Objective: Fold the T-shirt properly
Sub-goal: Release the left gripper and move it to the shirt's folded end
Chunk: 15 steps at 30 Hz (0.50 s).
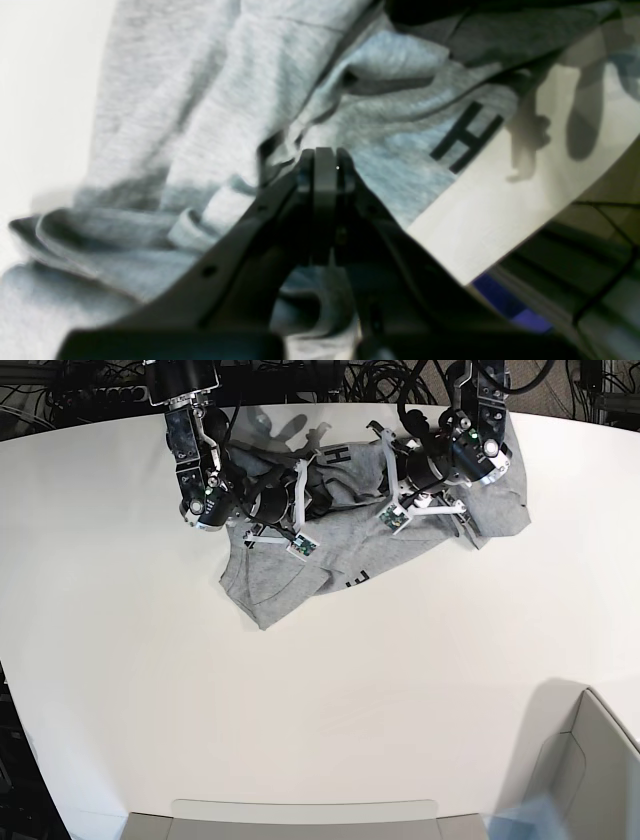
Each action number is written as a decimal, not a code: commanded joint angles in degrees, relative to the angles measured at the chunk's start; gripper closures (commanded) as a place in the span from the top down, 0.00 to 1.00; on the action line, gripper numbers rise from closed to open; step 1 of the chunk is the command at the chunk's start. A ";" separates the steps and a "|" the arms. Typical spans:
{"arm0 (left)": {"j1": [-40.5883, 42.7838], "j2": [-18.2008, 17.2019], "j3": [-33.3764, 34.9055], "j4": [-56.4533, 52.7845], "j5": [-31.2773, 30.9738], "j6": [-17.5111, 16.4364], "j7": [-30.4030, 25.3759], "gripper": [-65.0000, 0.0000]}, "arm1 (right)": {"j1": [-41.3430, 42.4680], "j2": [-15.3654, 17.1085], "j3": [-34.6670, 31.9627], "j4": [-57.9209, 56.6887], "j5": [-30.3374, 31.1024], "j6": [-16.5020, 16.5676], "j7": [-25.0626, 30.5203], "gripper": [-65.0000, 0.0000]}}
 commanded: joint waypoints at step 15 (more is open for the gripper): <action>-7.23 4.83 -38.86 -0.19 0.01 0.12 6.59 0.00 | 0.07 -0.16 -0.04 -0.08 -5.73 0.74 -2.22 0.01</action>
